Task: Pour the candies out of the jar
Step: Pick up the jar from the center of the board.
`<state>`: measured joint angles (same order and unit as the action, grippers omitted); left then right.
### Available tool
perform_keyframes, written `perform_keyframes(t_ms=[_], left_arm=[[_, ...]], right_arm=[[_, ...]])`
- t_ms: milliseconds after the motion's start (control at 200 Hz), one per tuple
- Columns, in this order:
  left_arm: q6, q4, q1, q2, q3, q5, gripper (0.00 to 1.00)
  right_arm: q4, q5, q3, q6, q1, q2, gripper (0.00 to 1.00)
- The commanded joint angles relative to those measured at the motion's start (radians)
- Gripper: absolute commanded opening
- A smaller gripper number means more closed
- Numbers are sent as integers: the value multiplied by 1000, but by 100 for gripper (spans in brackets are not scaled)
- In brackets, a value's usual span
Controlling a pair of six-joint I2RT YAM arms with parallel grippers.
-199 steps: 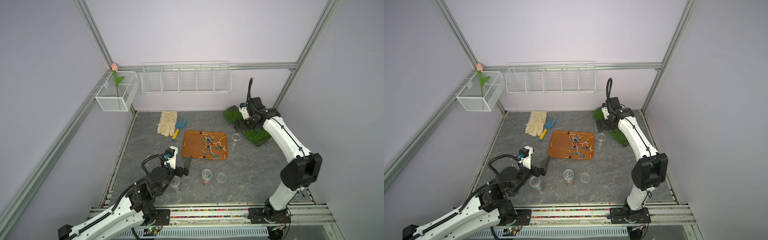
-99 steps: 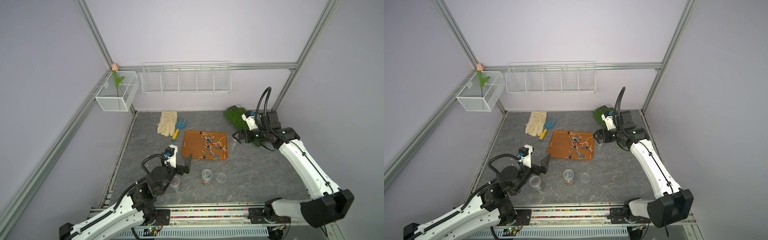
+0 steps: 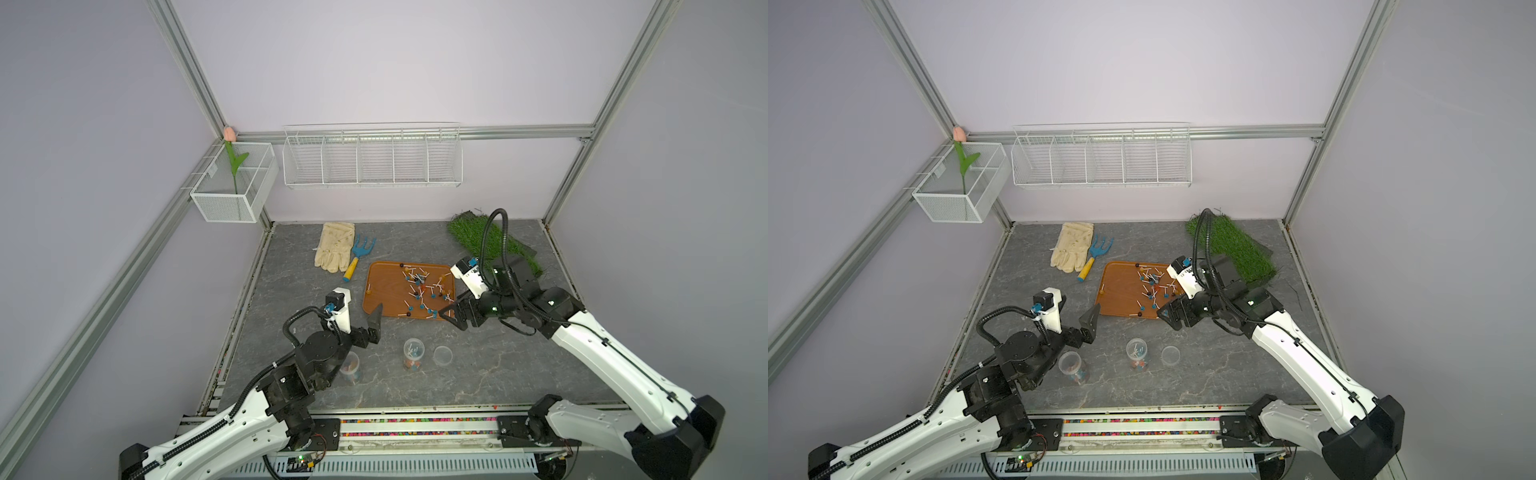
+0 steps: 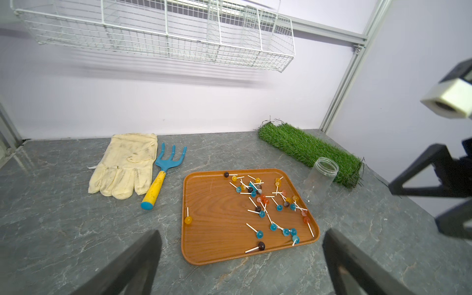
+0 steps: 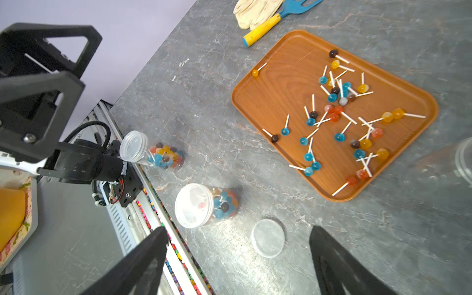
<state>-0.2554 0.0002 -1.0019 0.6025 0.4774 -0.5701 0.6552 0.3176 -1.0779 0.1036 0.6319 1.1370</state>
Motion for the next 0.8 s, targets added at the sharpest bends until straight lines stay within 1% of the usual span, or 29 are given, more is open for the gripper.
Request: perform_keyframes(t_ms=[0,90,325,425,600,660,730,800], left_arm=[[-113,-33,1,-1,9,-58,99],[-157,-78,2,-1,25,-55,99],[-235,-136,3,-7,43,-45,100],[-260,-168,5,-9,58,-47,100],[-293,-262,6,11,124,-27,99],[-298,-272,11,19,132,-15,99],[-309,-278,22,27,139,-4,99],[-320,-272,40,32,141,13,100]], right_arm=[[-41,-71,28,25,85,-6,91],[-50,-119,43,46,157,11,93],[-88,-261,69,94,333,73,93],[-115,-298,75,107,396,102,93],[-105,-385,60,129,476,173,93],[-101,-437,59,141,497,198,94],[-84,-503,54,161,509,225,96],[-82,-534,53,176,511,242,98]])
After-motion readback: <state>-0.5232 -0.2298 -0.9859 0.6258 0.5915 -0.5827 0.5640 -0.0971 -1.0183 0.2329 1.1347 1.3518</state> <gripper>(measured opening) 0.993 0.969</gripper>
